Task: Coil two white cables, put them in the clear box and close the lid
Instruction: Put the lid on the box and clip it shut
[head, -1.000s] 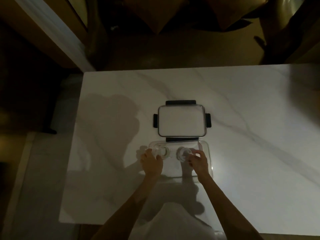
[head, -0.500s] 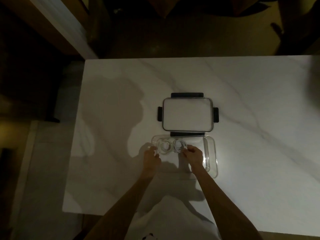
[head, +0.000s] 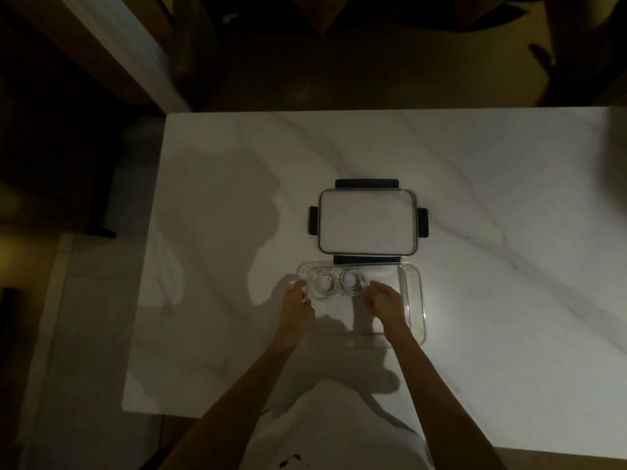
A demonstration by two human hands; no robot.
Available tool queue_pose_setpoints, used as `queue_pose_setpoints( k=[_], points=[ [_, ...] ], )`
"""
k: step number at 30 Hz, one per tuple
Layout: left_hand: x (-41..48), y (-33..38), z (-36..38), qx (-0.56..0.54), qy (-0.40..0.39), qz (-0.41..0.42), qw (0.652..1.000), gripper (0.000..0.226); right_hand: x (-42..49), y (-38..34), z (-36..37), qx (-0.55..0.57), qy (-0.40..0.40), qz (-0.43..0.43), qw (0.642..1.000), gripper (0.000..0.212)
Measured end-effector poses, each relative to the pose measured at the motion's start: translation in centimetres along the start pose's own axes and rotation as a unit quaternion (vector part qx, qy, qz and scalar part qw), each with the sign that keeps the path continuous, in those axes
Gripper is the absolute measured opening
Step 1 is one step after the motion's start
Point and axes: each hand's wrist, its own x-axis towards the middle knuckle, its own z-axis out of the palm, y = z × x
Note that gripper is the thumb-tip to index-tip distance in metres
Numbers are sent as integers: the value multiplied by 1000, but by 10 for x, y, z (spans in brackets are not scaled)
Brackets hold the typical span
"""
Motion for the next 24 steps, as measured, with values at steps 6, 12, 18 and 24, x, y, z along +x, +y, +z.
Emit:
queue_pose_setpoints(
  k=[6,12,18,24],
  points=[
    [5,10,-9,7,17,-30,999,37,-28,-26,-11,-47,-19,-56,997,18],
    [72,69,-23,23,100,23,994,26,-1,-76,-72,-51,103,-194,974,19],
    [141,100,-11,4,94,7,996,22,115,-96,-106,-119,123,-75,982,31],
    [161,96,-2,-2,65,2,998,12,131,-113,-101,-52,91,-26,994,35]
  ],
)
